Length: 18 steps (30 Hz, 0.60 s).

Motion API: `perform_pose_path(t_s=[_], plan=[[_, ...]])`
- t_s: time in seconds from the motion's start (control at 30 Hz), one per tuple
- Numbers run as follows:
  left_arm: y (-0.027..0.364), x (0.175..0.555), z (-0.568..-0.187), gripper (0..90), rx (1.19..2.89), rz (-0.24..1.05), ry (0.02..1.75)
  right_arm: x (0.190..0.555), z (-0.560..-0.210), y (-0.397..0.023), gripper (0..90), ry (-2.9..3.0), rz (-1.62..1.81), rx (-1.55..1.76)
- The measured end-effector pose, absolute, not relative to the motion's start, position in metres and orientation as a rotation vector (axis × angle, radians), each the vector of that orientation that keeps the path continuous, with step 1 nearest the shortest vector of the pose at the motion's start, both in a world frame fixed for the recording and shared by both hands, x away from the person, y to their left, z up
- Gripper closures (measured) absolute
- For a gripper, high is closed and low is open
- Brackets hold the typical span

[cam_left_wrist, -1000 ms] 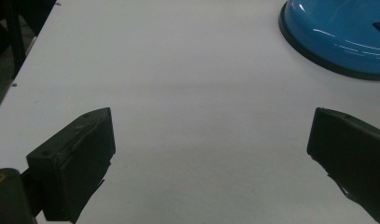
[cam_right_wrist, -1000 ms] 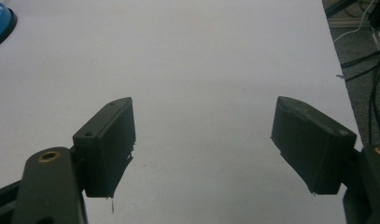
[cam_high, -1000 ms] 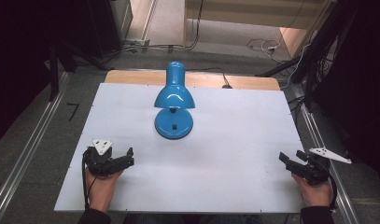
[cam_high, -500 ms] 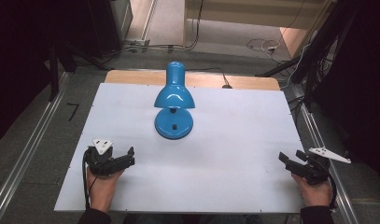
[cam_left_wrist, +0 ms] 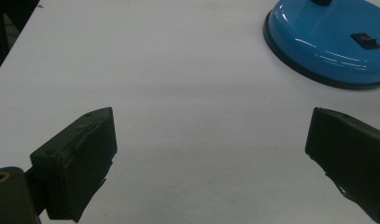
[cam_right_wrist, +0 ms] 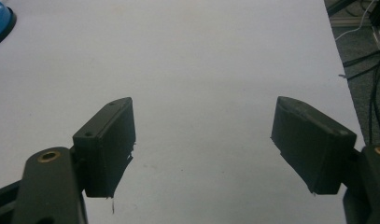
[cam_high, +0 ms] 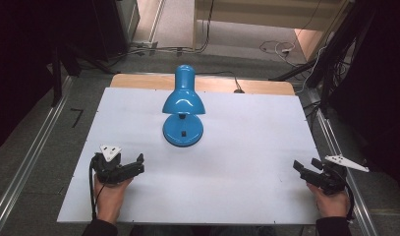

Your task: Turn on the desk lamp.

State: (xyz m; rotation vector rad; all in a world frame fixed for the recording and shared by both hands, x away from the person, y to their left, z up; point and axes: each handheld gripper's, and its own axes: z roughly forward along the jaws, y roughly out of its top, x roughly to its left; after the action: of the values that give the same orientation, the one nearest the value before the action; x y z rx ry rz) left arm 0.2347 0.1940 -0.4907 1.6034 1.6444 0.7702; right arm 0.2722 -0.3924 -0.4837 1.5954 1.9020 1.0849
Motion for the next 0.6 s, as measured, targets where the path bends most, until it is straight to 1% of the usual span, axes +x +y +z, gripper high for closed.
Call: perform_pose_path(t_s=[0.6], plan=[[0.187,0.247,-0.49,3.0,1.599,0.754,1.639,0.272,-0.484,-0.392,20.2,1.902,1.082,1.595]])
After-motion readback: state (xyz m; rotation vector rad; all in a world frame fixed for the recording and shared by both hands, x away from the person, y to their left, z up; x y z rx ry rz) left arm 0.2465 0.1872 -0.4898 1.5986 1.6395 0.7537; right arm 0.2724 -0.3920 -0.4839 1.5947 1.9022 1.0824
